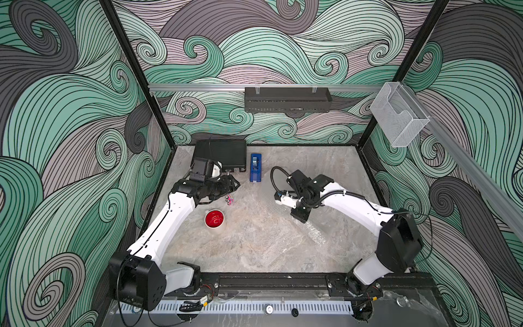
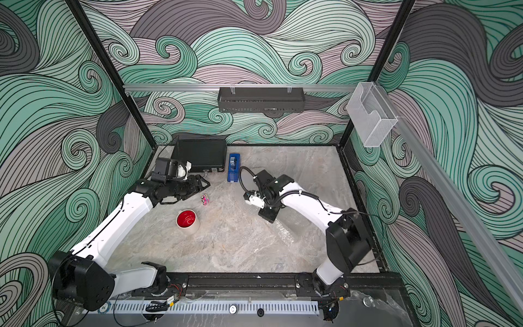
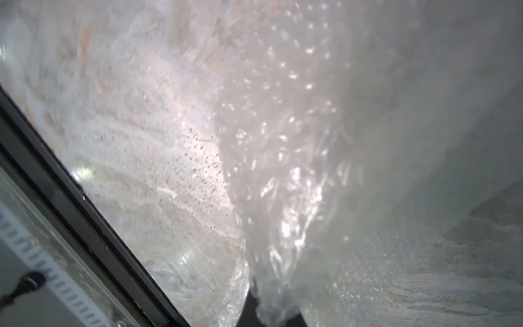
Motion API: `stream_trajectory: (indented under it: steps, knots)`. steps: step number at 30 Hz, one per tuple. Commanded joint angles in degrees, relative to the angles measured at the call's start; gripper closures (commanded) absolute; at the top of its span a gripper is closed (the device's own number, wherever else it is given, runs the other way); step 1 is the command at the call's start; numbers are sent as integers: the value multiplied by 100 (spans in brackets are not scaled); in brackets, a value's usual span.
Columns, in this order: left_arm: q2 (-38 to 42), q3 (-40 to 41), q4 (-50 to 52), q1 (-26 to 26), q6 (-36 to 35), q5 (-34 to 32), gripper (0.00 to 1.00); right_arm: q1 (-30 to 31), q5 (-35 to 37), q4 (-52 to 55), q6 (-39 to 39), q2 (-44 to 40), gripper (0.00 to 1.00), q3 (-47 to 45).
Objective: Wrap mugs in bubble wrap
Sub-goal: Move the bubble wrap to the center of the board.
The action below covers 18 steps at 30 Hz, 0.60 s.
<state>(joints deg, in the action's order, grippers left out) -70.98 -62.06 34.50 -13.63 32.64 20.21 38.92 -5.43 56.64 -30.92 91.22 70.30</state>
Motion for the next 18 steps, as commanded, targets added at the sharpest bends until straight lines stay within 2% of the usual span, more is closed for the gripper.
stream_trajectory:
  steps: [1,2,3,4,5,8,11,12,14,16,18]
  knots:
    - [191,158,-505,-3,-95,-210,27,94,493,-109,-1448,278,93,-281]
    - [215,302,-652,-3,-25,-218,27,159,521,-241,-1561,263,79,-344]
    - [219,438,-804,-8,48,-236,27,194,590,-484,-1601,192,56,-470]
    - [178,544,-897,-6,131,-221,27,200,660,-663,-1612,87,4,-558]
    - [95,584,-928,-7,176,-172,27,192,722,-742,-1580,-7,1,-618]
    - [-369,477,-982,-106,385,272,27,85,761,-689,-1164,-550,1,-583]
    - [-1228,23,-944,-536,431,549,27,-5,599,-875,-146,-1725,1,-721]
    - [-1587,-182,-949,-749,379,528,27,-174,545,-1180,514,-2170,1,-913]
    - [-2258,-662,-911,-1111,255,302,27,-902,428,-1963,2713,-2838,1,-1542]
    - [-2988,-1234,-762,-1379,169,-91,27,-2410,-1027,-2623,5400,-3000,3,-2433]
    - [-3550,-1706,-747,-1591,162,-429,27,-3355,-1843,-2969,6692,-2552,23,-3049]
